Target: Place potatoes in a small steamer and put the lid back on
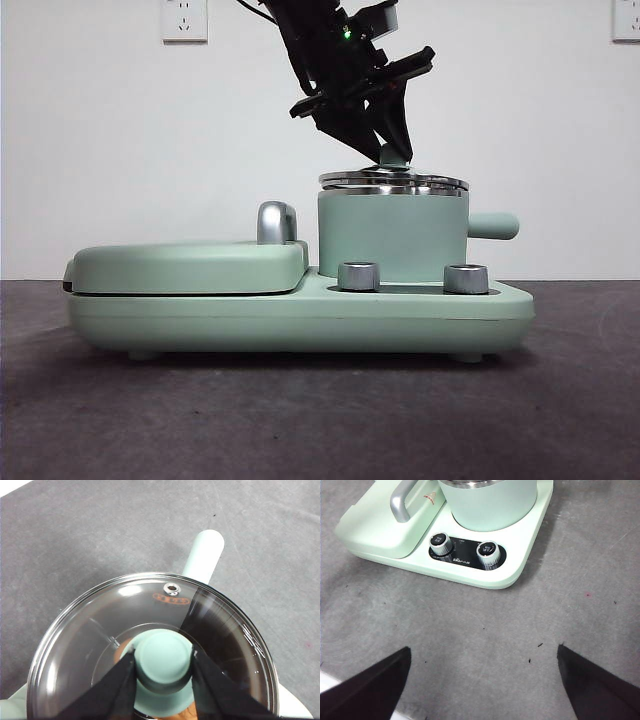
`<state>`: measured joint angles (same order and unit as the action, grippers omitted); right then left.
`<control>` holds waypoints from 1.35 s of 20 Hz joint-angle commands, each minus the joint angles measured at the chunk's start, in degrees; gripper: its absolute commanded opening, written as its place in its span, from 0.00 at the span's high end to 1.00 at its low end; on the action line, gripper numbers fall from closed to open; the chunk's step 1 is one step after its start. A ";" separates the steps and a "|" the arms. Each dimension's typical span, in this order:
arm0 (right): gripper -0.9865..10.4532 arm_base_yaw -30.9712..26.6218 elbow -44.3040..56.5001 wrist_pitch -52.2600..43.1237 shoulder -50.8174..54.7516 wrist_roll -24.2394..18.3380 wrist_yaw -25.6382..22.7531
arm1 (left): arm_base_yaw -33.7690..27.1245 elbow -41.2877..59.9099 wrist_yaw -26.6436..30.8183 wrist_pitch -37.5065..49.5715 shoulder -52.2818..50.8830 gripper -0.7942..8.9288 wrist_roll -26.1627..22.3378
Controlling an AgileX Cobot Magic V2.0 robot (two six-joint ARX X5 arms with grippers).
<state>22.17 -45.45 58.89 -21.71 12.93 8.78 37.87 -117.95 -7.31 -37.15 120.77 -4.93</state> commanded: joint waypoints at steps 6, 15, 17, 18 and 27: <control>0.51 0.42 -0.39 -0.63 -0.13 0.35 -0.20 | 0.50 -1.36 -0.22 1.88 0.61 0.34 3.19; 0.51 0.42 -0.39 -1.42 -0.13 0.35 5.44 | -1.14 -1.33 -0.24 -16.28 -15.19 0.31 4.55; 0.51 0.42 -0.39 -3.96 -0.15 0.33 9.03 | -1.16 -0.61 -0.24 -22.91 -20.81 0.32 4.59; 0.51 0.42 -0.39 -5.55 -0.17 0.31 10.58 | -1.16 1.36 -0.24 -25.03 -24.13 0.32 4.61; 0.90 0.42 -0.39 -9.11 -0.17 -0.46 7.34 | -1.16 54.82 4.28 -6.62 -68.26 0.91 10.62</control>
<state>22.24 -45.45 49.98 -21.71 12.82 16.80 36.38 -67.68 -4.29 -44.95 55.33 2.68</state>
